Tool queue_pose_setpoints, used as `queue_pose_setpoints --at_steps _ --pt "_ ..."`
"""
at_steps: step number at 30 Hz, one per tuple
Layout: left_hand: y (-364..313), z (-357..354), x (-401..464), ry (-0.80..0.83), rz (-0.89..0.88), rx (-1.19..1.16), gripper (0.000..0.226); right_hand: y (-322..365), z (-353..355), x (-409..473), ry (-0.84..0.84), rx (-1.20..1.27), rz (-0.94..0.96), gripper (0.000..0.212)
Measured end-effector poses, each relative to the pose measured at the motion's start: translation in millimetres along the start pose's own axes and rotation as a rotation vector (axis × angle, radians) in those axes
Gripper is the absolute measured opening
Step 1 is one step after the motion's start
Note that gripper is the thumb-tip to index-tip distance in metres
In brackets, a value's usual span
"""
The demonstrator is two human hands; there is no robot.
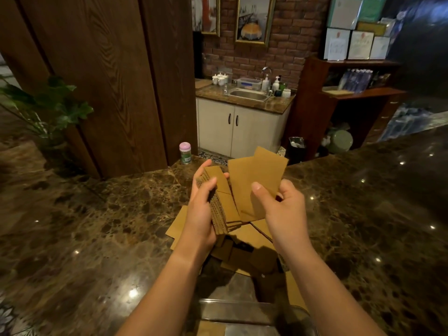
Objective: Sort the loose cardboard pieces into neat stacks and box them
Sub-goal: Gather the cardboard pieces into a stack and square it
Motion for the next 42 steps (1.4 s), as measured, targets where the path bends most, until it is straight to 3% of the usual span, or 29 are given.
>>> queue_pose_setpoints --at_steps 3,7,10,12,15,17,21,25,30,33,35,38,40,42 --pt "2.4 -7.5 -2.5 -0.001 -0.027 0.060 0.038 4.6 -5.9 -5.6 0.090 0.113 -0.135 0.023" --pt "4.8 -6.7 -6.9 0.002 -0.040 0.062 0.074 4.0 -11.9 -9.9 0.297 0.340 -0.453 0.034" --pt "3.6 -2.3 -7.2 0.029 0.076 -0.062 0.067 1.5 -4.3 -4.9 0.229 0.508 -0.640 0.032" --pt "0.8 -2.3 -8.1 0.124 0.155 -0.188 0.052 1.3 5.7 3.5 0.131 0.555 -0.657 0.031" --pt "-0.3 -2.4 -8.5 0.193 0.206 -0.322 0.055 -2.8 14.0 11.1 0.043 0.467 -0.554 0.025" --pt "0.3 -3.8 -8.4 0.194 0.228 -0.336 0.057 -3.0 12.6 11.0 0.065 0.388 -0.476 0.037" --pt "2.6 -7.0 -7.4 0.176 0.211 -0.275 0.033 3.7 6.0 9.0 0.126 0.290 -0.370 0.040" --pt "8.1 -9.2 -5.9 0.059 0.066 -0.098 0.033 10.8 -2.3 4.5 0.125 -0.031 0.011 0.028" --pt "16.0 -12.5 -10.8 0.033 0.024 -0.074 0.043 7.7 -25.9 -9.5 0.289 -0.301 0.161 0.036" --pt "12.3 -9.2 -9.3 0.056 0.022 -0.115 0.048 7.8 -26.4 -13.6 0.404 -0.294 0.163 0.040" --pt "8.9 -6.0 -8.5 0.067 0.049 -0.166 0.053 7.1 -25.4 -14.9 0.482 -0.185 0.095 0.031" --pt "5.2 -3.0 -3.4 0.059 0.058 -0.256 0.053 0.2 -13.6 -3.1 0.183 0.009 -0.071 0.020" --pt "3.5 -3.9 -0.7 0.060 0.025 -0.276 0.049 -15.9 -10.3 1.6 0.155 0.025 -0.408 0.037" --pt "4.7 -6.5 1.0 0.052 -0.017 -0.234 0.049 -29.8 -14.7 -4.9 0.365 0.134 -0.841 0.045"
Point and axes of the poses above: each hand's wrist, its own x-axis towards the middle knuckle, its own z-axis out of the back of the hand, y = z × x, the point moved 3 cm from there along x, towards the middle knuckle, and after that the axes turned 14 degrees about -y, right-handed, at the moved point
